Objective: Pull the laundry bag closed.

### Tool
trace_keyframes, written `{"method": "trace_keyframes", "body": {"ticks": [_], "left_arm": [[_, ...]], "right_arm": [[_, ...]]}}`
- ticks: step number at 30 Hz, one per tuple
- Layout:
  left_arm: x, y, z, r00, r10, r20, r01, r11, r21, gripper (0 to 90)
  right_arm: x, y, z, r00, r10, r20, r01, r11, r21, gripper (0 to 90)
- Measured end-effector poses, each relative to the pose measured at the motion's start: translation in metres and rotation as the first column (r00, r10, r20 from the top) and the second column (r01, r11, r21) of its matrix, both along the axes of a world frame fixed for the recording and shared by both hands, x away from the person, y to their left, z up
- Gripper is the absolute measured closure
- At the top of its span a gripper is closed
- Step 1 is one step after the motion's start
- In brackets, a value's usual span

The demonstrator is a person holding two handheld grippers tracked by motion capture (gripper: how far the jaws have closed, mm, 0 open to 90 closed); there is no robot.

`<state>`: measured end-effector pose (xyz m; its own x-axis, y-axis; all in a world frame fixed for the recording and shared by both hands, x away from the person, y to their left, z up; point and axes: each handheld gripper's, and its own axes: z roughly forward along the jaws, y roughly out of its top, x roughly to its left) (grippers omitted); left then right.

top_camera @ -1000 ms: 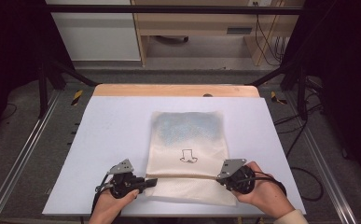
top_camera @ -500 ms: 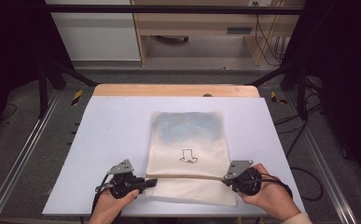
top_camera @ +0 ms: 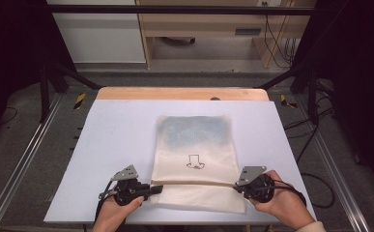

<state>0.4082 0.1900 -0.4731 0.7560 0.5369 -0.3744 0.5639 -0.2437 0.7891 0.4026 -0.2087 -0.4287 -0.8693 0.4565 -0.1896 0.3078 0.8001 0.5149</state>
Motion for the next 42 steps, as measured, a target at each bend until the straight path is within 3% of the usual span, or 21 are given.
{"method": "trace_keyframes", "body": {"ticks": [42], "left_arm": [[0.000,0.002,0.001,1.0000,0.008,0.005,-0.008,1.0000,0.001,83.2]], "right_arm": [[0.000,-0.012,-0.010,0.9996,-0.025,-0.015,0.025,1.000,-0.004,82.0]]}}
